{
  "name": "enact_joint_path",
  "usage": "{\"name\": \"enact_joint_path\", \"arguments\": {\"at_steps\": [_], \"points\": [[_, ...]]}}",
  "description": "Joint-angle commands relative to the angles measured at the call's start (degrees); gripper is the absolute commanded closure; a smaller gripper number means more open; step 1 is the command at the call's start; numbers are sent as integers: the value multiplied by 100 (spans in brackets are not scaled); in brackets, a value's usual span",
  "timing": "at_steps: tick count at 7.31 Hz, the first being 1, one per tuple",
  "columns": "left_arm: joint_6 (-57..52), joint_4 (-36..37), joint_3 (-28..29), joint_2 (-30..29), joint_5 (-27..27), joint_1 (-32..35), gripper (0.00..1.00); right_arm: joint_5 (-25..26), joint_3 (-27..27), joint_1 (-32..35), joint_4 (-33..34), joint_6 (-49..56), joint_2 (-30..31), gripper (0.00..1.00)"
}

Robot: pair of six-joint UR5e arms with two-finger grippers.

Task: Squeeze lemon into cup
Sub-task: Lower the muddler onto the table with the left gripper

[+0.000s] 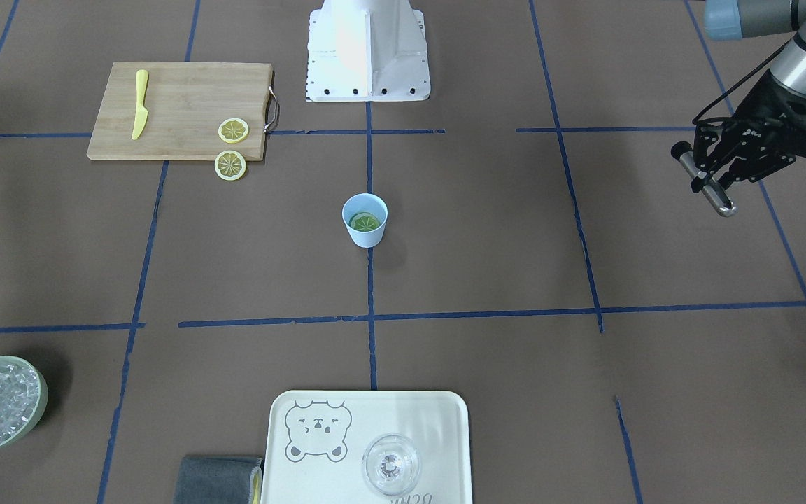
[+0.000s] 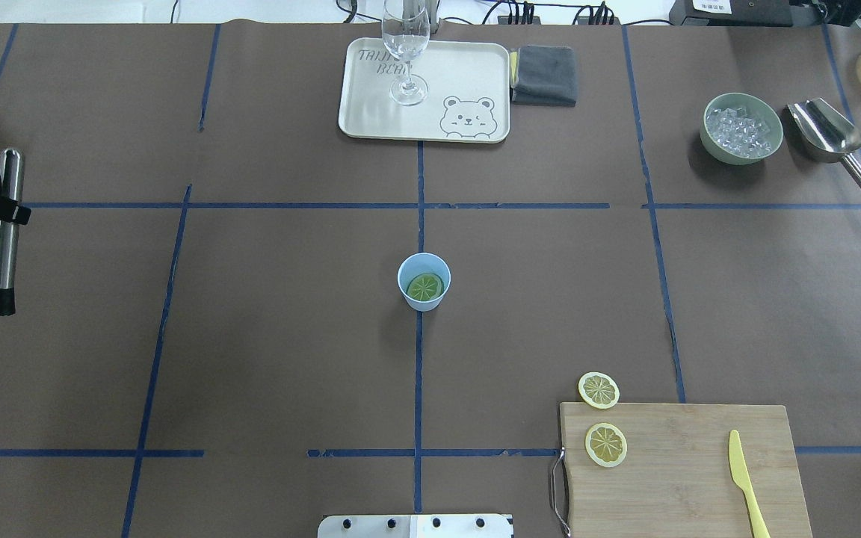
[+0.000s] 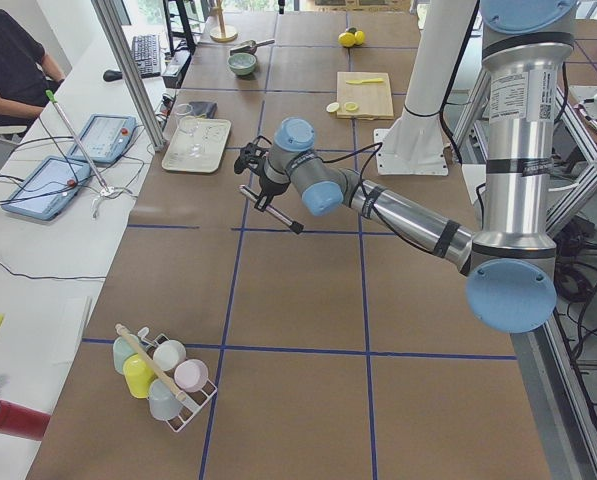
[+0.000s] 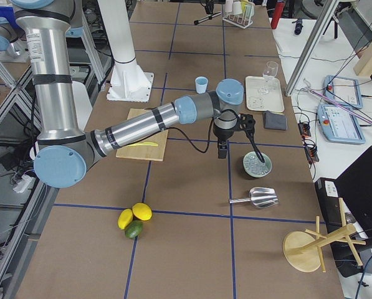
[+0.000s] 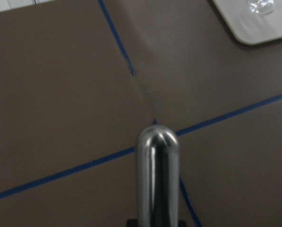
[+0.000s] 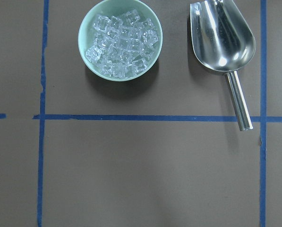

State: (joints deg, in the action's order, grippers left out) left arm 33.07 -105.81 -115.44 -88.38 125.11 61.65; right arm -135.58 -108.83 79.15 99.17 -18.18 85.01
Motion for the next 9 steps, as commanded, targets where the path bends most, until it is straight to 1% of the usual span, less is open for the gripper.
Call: {"name": "enact_joint_path", "arguments": {"at_steps": [1,2,3,4,5,7,9], "points": [[15,1523,-4,-197,49,-30,100,-30,11,4,-12,68,190,0],[24,1893,39,-241,101,-82,100,-22,28,56,-3,660,374,0],[24,2115,240,-424,284,-170,100,-21,28,135,-3,858,454,0],[33,2169,572,-609,504,-301,100,-21,37,284,-3,1112,551,0],[42,2170,854,-837,576,-381,100,-21,133,450,-3,1515,639,0],[42,2152,1285,-1224,576,-574,100,-30,440,671,-3,1930,666,0],[33,2108,1620,-1532,576,-915,100,-30,616,672,-3,1950,666,0]]}}
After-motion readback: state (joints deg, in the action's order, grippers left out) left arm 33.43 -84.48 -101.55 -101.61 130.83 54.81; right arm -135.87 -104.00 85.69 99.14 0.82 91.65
